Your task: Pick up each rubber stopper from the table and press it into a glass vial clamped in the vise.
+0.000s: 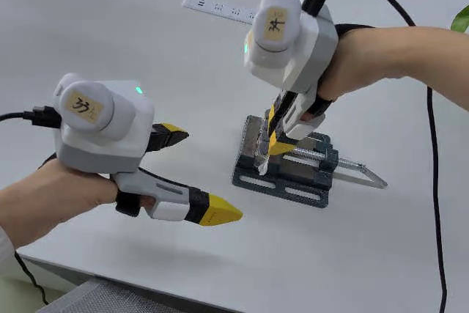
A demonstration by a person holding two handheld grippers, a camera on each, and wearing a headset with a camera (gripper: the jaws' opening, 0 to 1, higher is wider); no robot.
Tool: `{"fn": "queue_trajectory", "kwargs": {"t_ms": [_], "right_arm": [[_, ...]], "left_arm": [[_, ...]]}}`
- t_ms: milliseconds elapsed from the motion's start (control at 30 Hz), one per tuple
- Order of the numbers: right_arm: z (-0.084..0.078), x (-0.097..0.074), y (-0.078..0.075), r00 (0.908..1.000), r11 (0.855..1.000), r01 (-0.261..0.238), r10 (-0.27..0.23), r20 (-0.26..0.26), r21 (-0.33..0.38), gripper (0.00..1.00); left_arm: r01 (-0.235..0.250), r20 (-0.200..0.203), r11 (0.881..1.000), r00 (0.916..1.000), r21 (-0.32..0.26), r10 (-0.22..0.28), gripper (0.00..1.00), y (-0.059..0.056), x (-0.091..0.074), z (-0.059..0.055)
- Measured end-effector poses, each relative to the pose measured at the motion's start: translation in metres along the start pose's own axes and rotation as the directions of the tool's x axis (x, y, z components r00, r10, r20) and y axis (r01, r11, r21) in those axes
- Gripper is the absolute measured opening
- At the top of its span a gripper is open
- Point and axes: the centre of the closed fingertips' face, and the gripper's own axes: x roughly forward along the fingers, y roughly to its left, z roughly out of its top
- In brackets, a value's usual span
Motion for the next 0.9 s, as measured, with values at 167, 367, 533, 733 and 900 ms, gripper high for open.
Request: {"fn": "queue_trajectory", "kwargs": {"t_ms": [167, 367, 533, 733, 900], "right_arm": [[0.004, 0.003, -0.004, 0.9992, 1.000, 0.001, 0.000, 0.041, -0.025, 0.05], [0.002, 0.006, 0.001, 0.9991, 1.000, -0.012, 0.013, 0.042, -0.013, 0.01], [0.000, 0.011, -0.002, 0.9993, 1.000, -0.014, 0.014, 0.034, -0.010, 0.01], [-0.001, 0.013, -0.001, 0.9995, 1.000, -0.017, 0.017, 0.026, -0.010, 0.02], [-0.001, 0.015, -0.003, 0.9997, 1.000, -0.010, 0.010, 0.021, -0.019, 0.00]], "left_arm": [[-0.002, 0.004, 1.000, 1.0000, -0.002, 0.002, 0.96, 0.002, -0.001, 0.001], [-0.005, 0.005, 1.000, 1.0000, -0.006, 0.005, 0.96, 0.003, -0.001, 0.000], [-0.006, 0.003, 1.000, 1.0000, -0.012, 0.006, 0.96, 0.003, -0.002, -0.001], [-0.001, -0.001, 1.000, 1.0000, -0.016, 0.001, 0.96, 0.001, -0.001, -0.002], [-0.002, -0.002, 1.000, 1.0000, -0.015, 0.002, 0.95, 0.001, 0.000, -0.002]]}}
